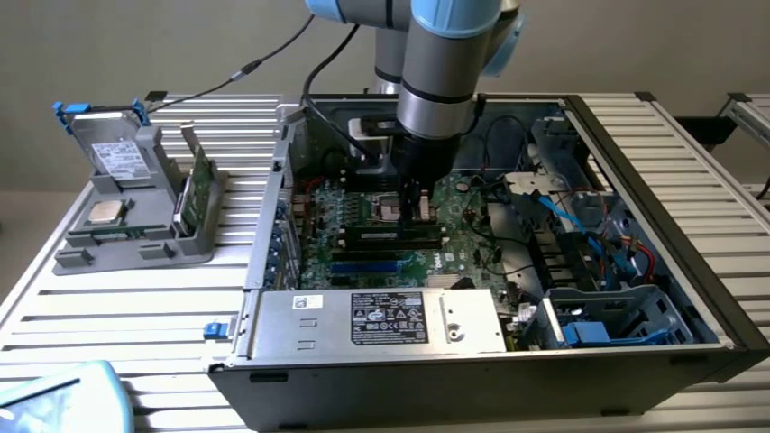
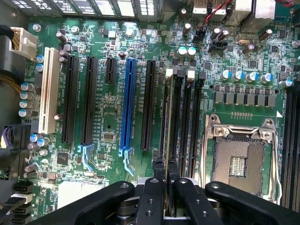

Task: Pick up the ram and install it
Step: 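Insert the ram into the slot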

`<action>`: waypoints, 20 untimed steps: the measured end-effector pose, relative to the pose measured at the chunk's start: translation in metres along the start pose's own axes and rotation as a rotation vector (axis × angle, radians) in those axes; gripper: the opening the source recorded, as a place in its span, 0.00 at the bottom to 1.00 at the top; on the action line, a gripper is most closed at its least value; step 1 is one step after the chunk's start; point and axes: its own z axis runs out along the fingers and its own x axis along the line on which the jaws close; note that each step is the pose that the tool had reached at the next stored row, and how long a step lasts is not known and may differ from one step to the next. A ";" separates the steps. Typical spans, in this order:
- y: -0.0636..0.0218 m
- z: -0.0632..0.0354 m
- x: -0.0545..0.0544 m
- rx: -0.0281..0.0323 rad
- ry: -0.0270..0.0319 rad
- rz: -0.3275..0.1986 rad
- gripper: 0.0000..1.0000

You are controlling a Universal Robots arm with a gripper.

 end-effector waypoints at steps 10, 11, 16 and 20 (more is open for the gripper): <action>0.0006 0.0016 0.000 0.0039 0.0002 0.003 0.14; 0.0006 0.0016 0.000 0.0041 0.0000 0.004 0.14; 0.0014 0.0019 0.000 0.0045 -0.0004 0.007 0.14; 0.0024 0.0021 0.000 0.0043 -0.0007 0.011 0.14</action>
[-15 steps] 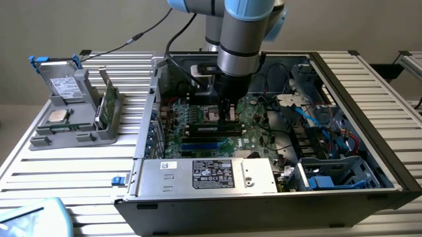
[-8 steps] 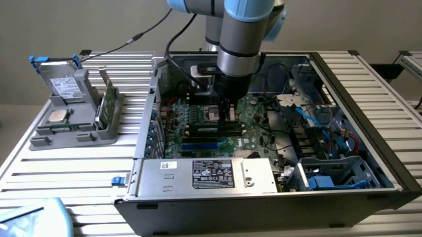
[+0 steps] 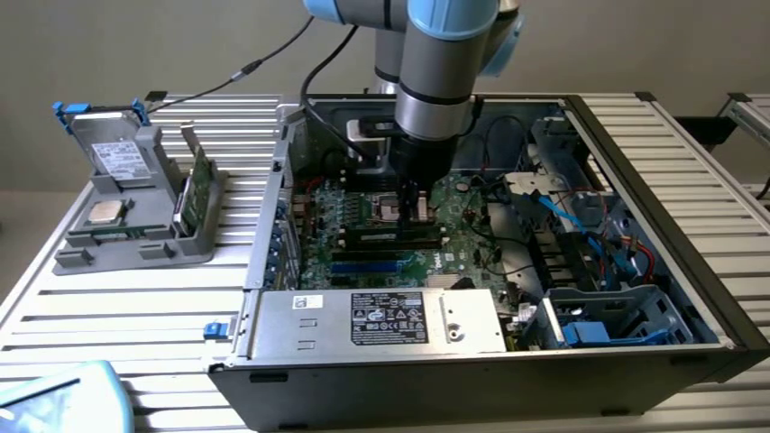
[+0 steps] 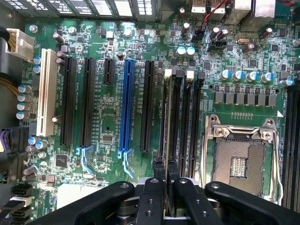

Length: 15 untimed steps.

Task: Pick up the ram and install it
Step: 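Insert the ram into the slot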

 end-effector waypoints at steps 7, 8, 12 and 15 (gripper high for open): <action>0.0007 0.0003 0.000 -0.0005 -0.0008 0.012 0.14; 0.0007 0.0004 0.000 -0.0005 -0.0010 0.014 0.14; 0.0008 0.0004 0.000 -0.0008 -0.0010 0.020 0.14; 0.0008 0.0004 0.000 -0.0010 0.0006 0.022 0.14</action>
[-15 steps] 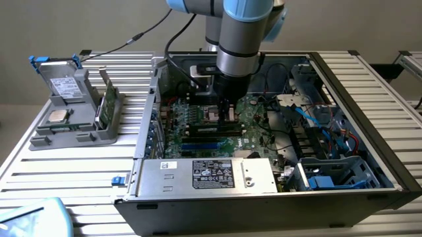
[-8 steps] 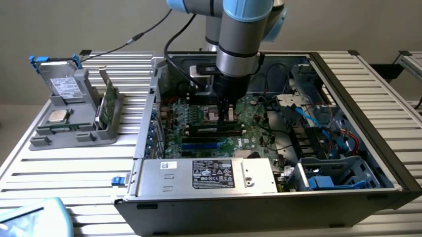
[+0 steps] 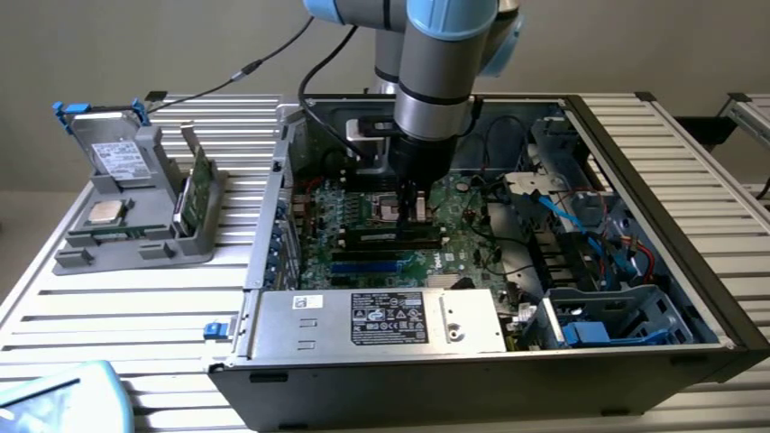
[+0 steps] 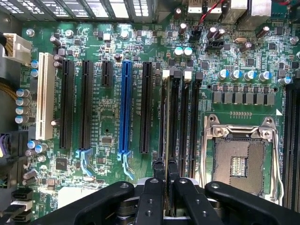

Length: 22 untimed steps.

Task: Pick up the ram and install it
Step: 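Insert the ram into the slot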

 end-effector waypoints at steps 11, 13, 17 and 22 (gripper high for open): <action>-0.0002 0.0016 -0.003 -0.0003 0.0117 0.001 0.14; -0.0003 0.0018 -0.003 -0.0003 0.0118 0.001 0.14; -0.0003 0.0023 -0.004 -0.0004 0.0131 0.001 0.14; -0.0003 0.0032 -0.004 -0.0006 0.0154 0.001 0.14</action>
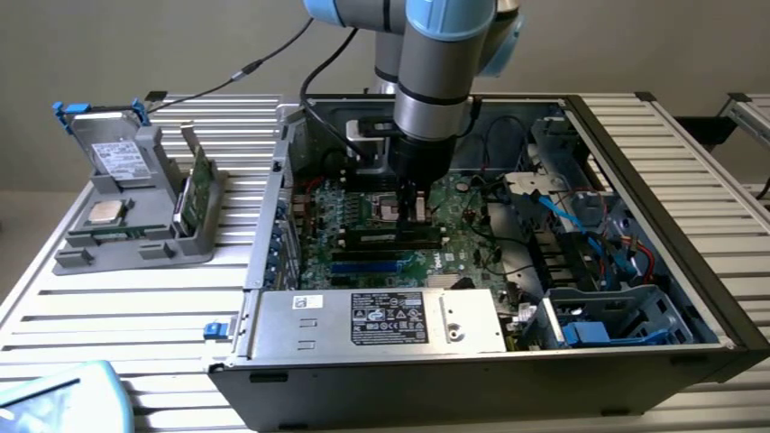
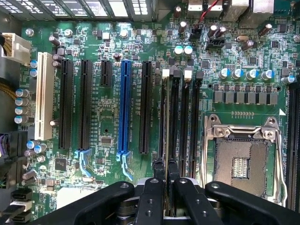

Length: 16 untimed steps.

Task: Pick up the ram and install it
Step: 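Insert the ram into the slot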

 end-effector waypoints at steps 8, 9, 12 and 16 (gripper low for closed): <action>0.0000 0.0002 0.000 0.0001 -0.0003 0.000 0.14; 0.0000 0.0001 0.000 0.0001 -0.0003 0.000 0.14; 0.0003 0.0002 0.000 -0.0007 -0.0006 0.001 0.15; 0.0000 0.0002 0.000 0.0001 -0.0004 0.000 0.34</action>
